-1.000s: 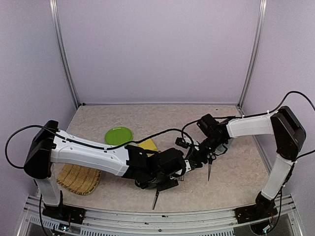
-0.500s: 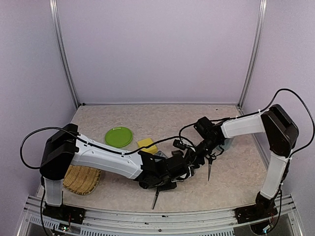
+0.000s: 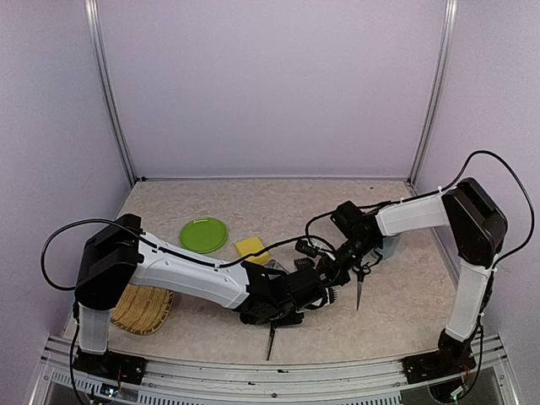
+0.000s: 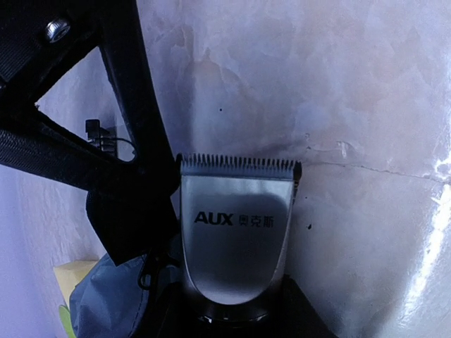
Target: Sort the hair-cutting tools
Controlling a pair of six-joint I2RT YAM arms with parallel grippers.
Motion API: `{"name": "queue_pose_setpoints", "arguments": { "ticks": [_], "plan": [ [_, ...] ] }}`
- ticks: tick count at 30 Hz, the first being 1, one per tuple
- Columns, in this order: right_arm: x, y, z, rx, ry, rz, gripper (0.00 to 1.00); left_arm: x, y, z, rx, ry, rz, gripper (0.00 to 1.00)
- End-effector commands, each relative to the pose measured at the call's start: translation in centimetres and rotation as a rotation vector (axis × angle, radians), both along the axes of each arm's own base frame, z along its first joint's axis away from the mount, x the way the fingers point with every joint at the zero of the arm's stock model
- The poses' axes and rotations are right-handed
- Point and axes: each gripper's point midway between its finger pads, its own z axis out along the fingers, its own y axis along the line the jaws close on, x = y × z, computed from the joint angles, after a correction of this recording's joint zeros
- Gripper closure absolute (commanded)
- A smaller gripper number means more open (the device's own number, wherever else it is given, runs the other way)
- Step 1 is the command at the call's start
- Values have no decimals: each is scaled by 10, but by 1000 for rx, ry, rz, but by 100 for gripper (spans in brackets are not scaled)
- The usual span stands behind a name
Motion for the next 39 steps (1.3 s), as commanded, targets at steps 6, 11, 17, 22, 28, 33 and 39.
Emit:
{"name": "queue_pose_setpoints", "arguments": {
  "ticks": [6, 11, 17, 22, 28, 33, 39],
  "plan": [
    [-6, -10, 26, 95, 91, 11, 100, 6, 18, 42, -133, -18, 72, 76],
    [-4, -14, 30, 112, 111, 3, 100, 7, 31, 50, -195, 6, 113, 79],
    [-13, -15, 33, 130, 158, 32, 100, 14, 41, 54, -222, 6, 156, 80],
    [-17, -15, 45, 184, 186, 51, 100, 16, 52, 47, -175, -2, 166, 82],
    [-20, -19, 53, 217, 207, 62, 100, 26, 64, 53, -233, 29, 227, 81],
    [-25, -19, 60, 244, 224, 81, 100, 40, 74, 49, -212, 1, 279, 81],
    [-31, -20, 60, 259, 275, 102, 100, 43, 78, 37, -178, -1, 297, 78]
  ]
}}
